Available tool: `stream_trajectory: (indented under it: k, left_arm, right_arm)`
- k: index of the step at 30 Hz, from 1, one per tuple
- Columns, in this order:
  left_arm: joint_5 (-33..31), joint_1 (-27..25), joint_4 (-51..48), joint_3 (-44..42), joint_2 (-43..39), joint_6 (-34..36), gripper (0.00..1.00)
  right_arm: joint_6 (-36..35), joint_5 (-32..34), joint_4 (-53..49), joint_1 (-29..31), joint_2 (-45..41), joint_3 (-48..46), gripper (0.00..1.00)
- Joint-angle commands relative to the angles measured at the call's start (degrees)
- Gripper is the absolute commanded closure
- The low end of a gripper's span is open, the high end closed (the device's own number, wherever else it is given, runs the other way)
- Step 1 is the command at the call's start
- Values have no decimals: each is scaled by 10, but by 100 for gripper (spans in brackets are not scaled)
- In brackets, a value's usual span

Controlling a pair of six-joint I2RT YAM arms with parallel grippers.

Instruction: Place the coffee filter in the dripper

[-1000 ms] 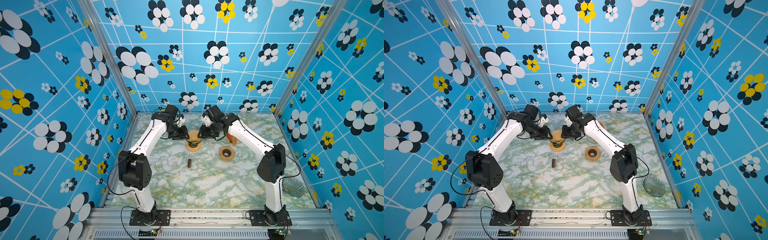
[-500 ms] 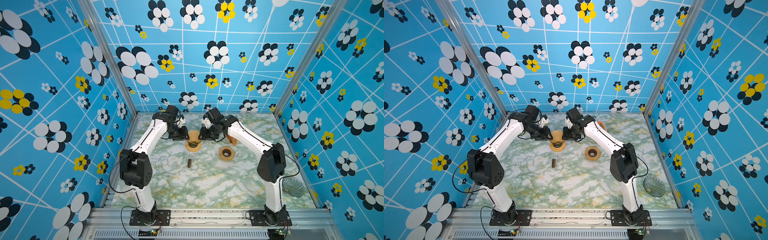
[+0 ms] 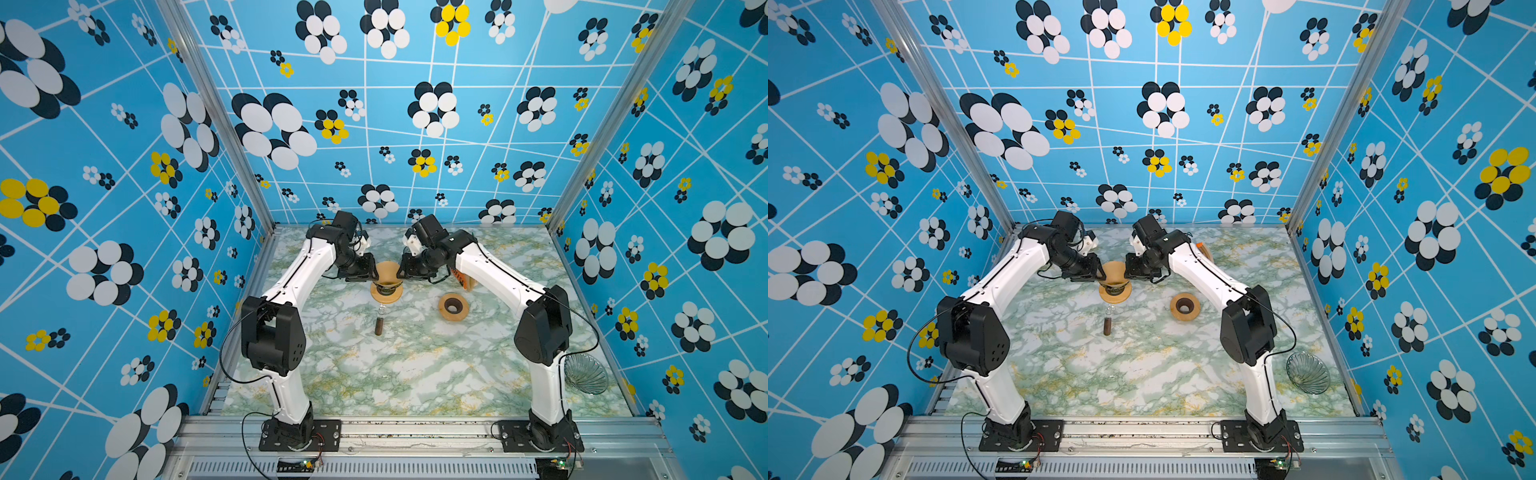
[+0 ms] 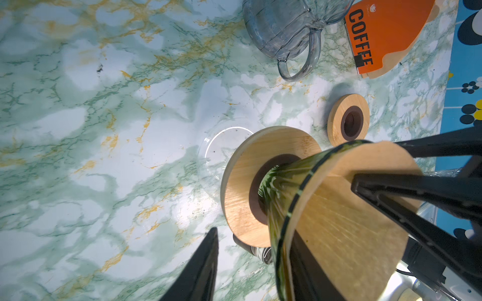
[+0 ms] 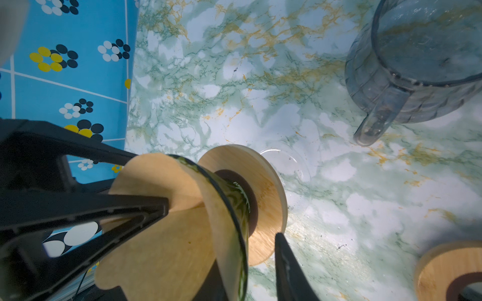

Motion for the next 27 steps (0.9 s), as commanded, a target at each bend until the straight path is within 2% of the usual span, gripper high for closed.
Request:
stream_trajectory:
  k: [1, 17, 22, 27]
  left_arm:
    - [-9, 3, -15, -1, 11, -1, 58]
    - [2, 9, -9, -4, 23, -6, 67]
    - [6, 8, -10, 0, 23, -5, 67]
    - [6, 7, -11, 0, 24, -2, 64]
  right_arm:
    - [6, -8, 2, -3, -1, 1, 75]
    - [-12, 28, -68, 13, 41, 87, 82]
    - [-15, 35, -75, 13, 44, 87, 81]
    - [-15, 35, -67, 13, 35, 70, 75]
